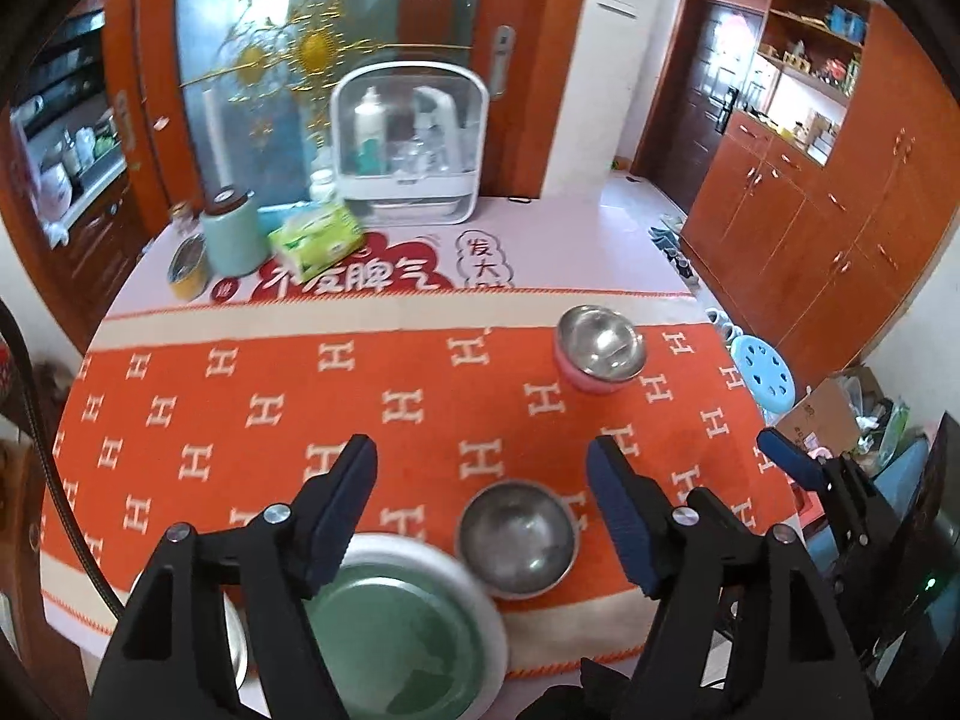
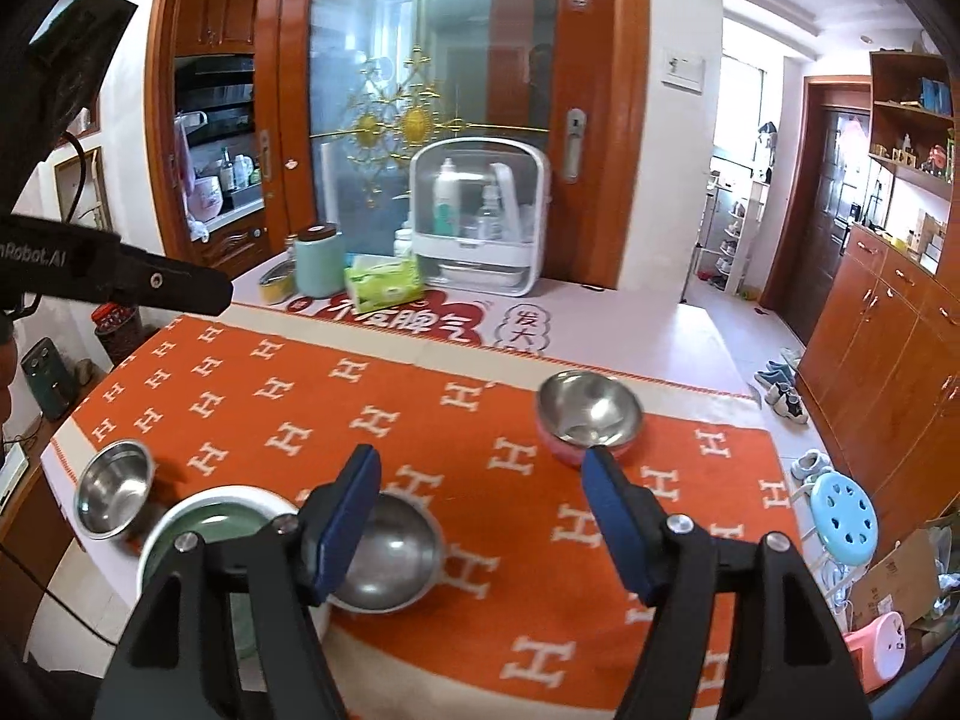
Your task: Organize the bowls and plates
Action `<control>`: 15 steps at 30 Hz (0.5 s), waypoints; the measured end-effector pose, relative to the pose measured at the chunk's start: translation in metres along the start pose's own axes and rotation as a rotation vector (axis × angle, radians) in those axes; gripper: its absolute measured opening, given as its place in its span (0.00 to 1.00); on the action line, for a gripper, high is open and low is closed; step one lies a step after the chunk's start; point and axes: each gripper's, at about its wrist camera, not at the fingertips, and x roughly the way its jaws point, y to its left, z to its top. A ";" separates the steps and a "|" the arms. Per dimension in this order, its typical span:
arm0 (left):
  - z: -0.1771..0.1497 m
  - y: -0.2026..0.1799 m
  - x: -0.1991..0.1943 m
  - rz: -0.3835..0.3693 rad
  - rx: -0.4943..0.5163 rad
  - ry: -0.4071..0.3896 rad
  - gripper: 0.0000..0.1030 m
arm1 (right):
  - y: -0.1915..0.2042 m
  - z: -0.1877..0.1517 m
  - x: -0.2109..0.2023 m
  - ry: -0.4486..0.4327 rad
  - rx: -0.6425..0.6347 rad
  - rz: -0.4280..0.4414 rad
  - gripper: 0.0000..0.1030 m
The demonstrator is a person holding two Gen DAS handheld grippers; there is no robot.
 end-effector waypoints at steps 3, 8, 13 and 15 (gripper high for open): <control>0.013 -0.021 0.015 0.019 0.026 0.021 0.70 | -0.024 0.009 0.008 -0.001 0.017 -0.012 0.68; 0.035 -0.045 0.045 0.028 0.044 0.058 0.71 | -0.061 0.023 0.024 -0.009 0.049 -0.033 0.68; 0.052 -0.061 0.089 0.066 0.056 0.114 0.71 | -0.090 0.030 0.047 0.008 0.094 -0.019 0.68; 0.056 -0.063 0.104 0.070 0.045 0.142 0.71 | -0.099 0.029 0.059 0.024 0.114 -0.011 0.68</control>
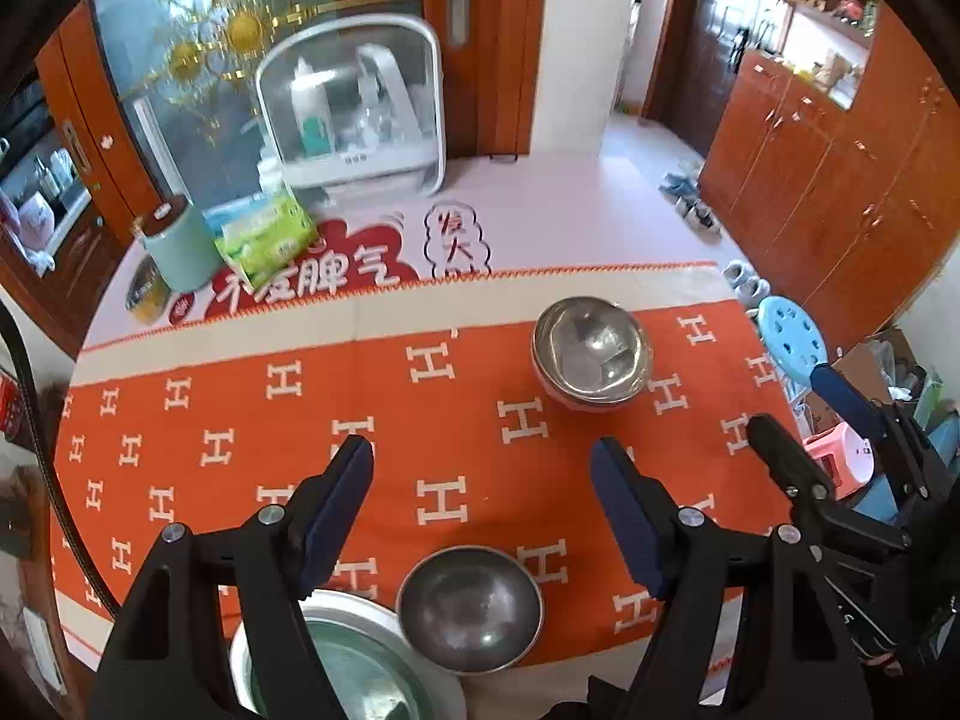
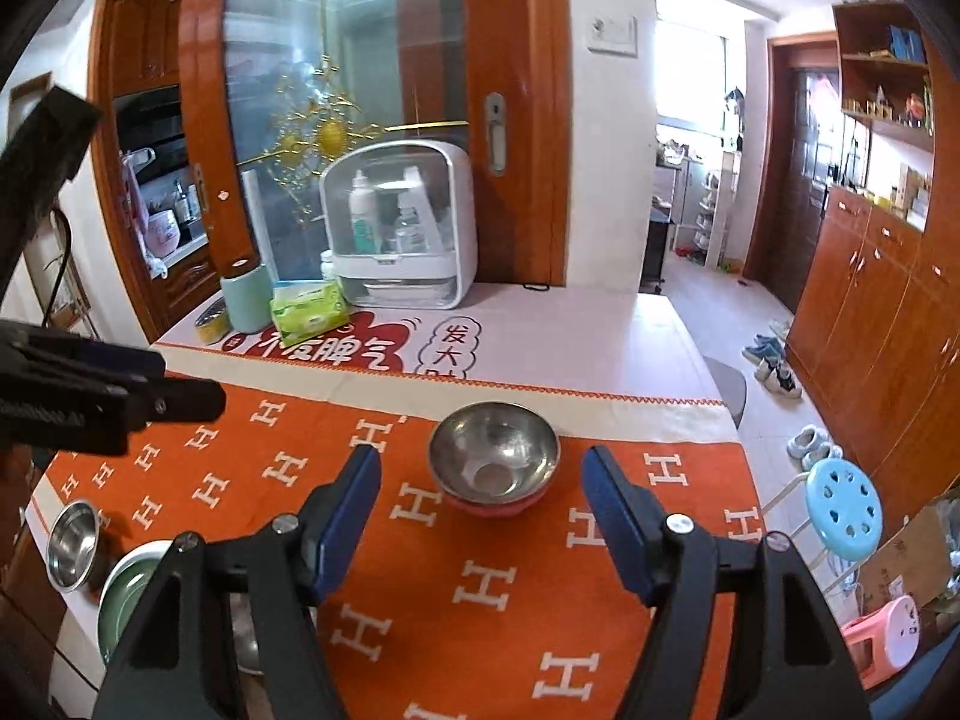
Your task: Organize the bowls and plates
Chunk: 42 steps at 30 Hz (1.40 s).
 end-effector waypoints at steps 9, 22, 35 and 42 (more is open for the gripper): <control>0.025 -0.017 0.068 -0.017 -0.002 0.095 0.71 | -0.038 -0.003 0.057 0.088 0.120 0.048 0.68; 0.046 -0.039 0.178 -0.070 -0.016 0.230 0.71 | -0.074 -0.027 0.142 0.230 0.251 0.128 0.68; 0.041 -0.036 0.248 -0.166 -0.105 0.304 0.71 | -0.079 -0.051 0.191 0.286 0.302 0.198 0.68; 0.037 -0.034 0.271 -0.199 -0.141 0.339 0.67 | -0.079 -0.056 0.203 0.280 0.324 0.214 0.68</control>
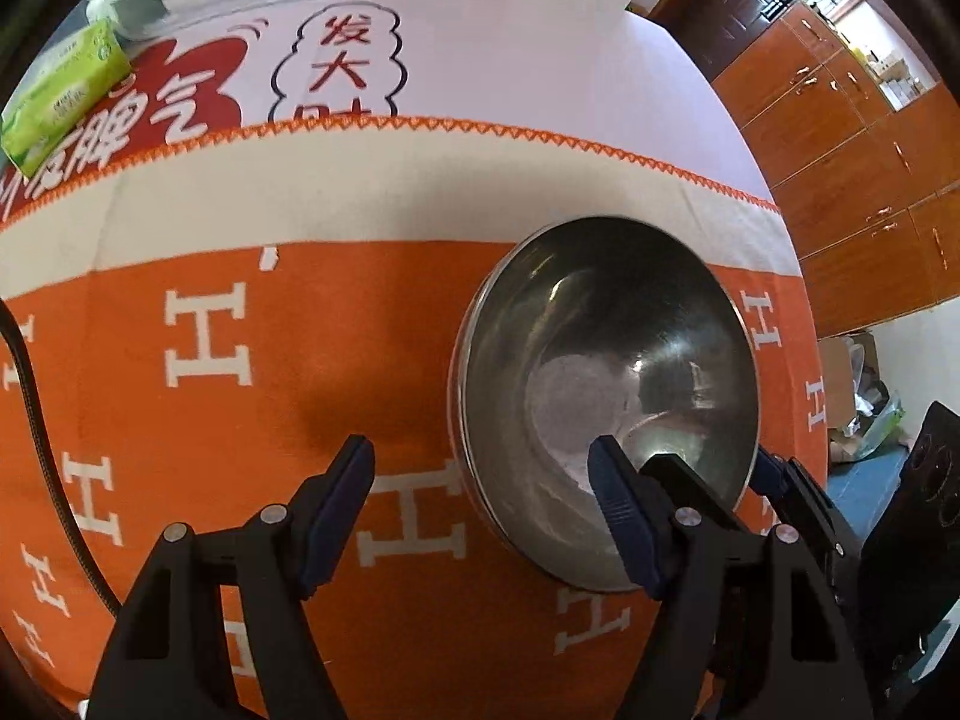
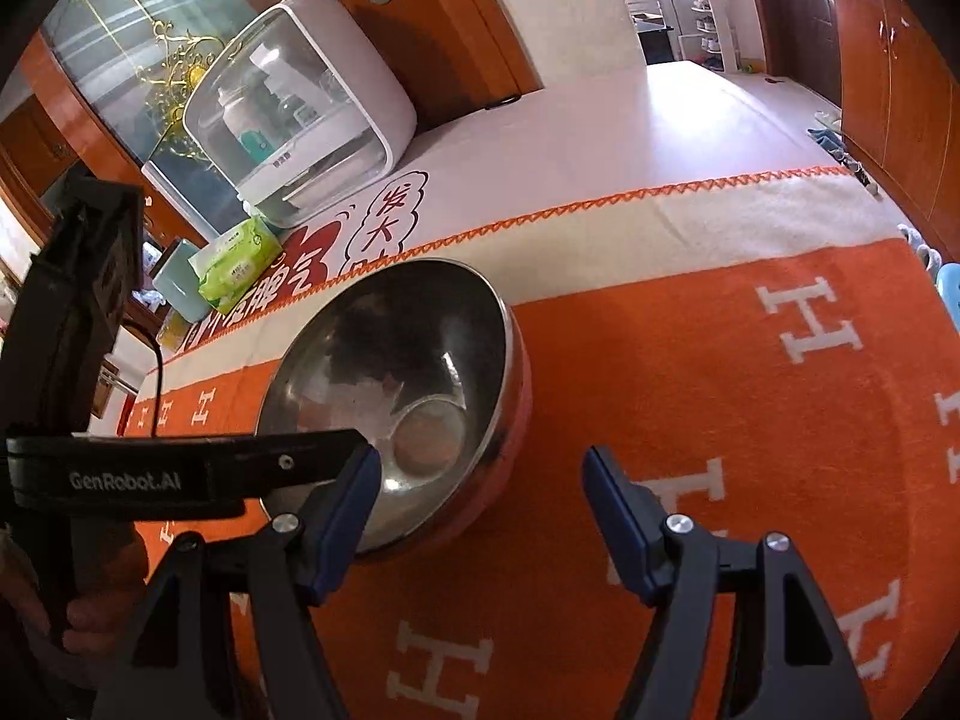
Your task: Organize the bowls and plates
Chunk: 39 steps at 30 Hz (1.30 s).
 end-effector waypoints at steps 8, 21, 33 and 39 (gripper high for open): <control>-0.001 -0.001 0.018 -0.008 -0.031 0.050 0.47 | 0.002 0.000 0.008 0.031 0.009 0.015 0.45; -0.009 -0.001 0.012 -0.098 -0.097 0.072 0.23 | -0.007 -0.005 0.002 0.064 0.093 -0.005 0.18; -0.026 -0.020 -0.006 -0.102 -0.039 0.074 0.23 | -0.006 -0.019 -0.034 0.049 0.158 -0.043 0.15; -0.036 -0.031 -0.019 -0.103 -0.004 0.060 0.23 | 0.004 -0.029 -0.058 0.039 0.156 -0.069 0.15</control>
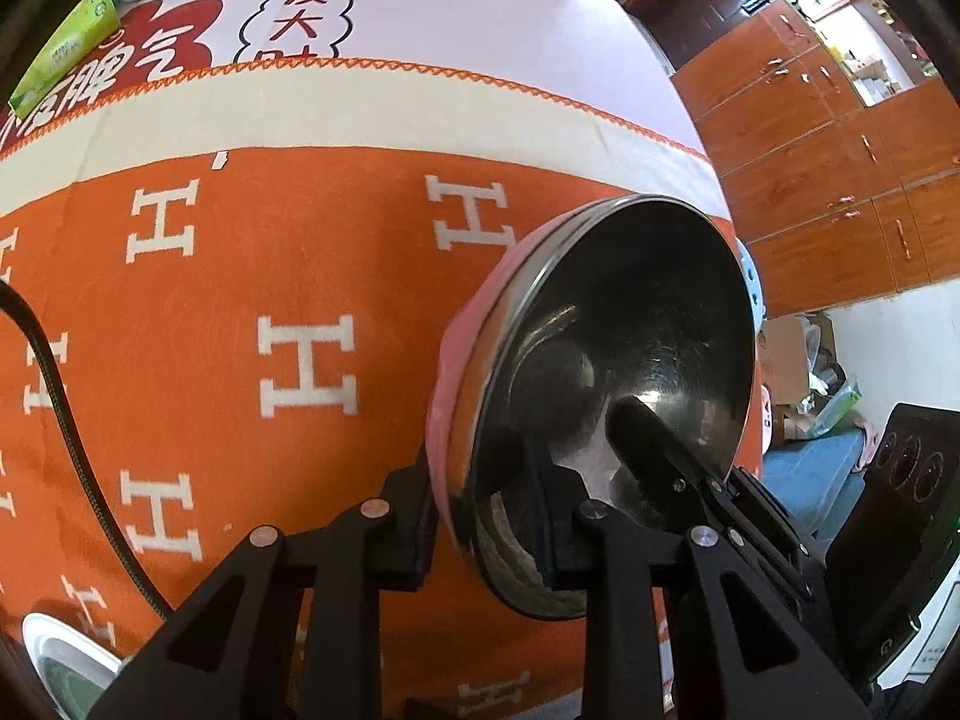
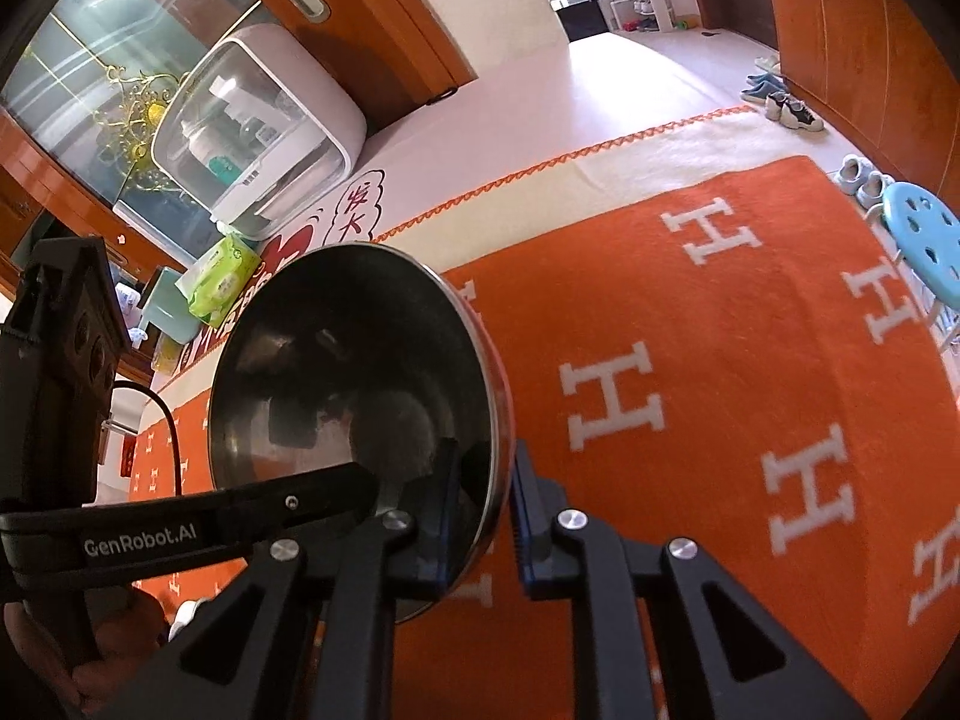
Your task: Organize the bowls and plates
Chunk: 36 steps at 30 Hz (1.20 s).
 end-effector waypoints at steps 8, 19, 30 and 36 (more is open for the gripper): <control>-0.027 -0.016 -0.029 -0.015 0.055 -0.049 0.23 | 0.016 -0.017 -0.039 -0.034 -0.018 -0.014 0.15; -0.080 -0.002 -0.076 -0.053 0.055 -0.136 0.25 | 0.051 -0.043 -0.083 -0.090 -0.148 -0.029 0.15; -0.133 0.014 -0.123 -0.060 0.040 -0.254 0.26 | 0.094 -0.072 -0.111 -0.141 -0.269 -0.021 0.15; -0.162 0.040 -0.140 -0.070 0.001 -0.292 0.27 | 0.121 -0.089 -0.115 -0.139 -0.327 0.000 0.15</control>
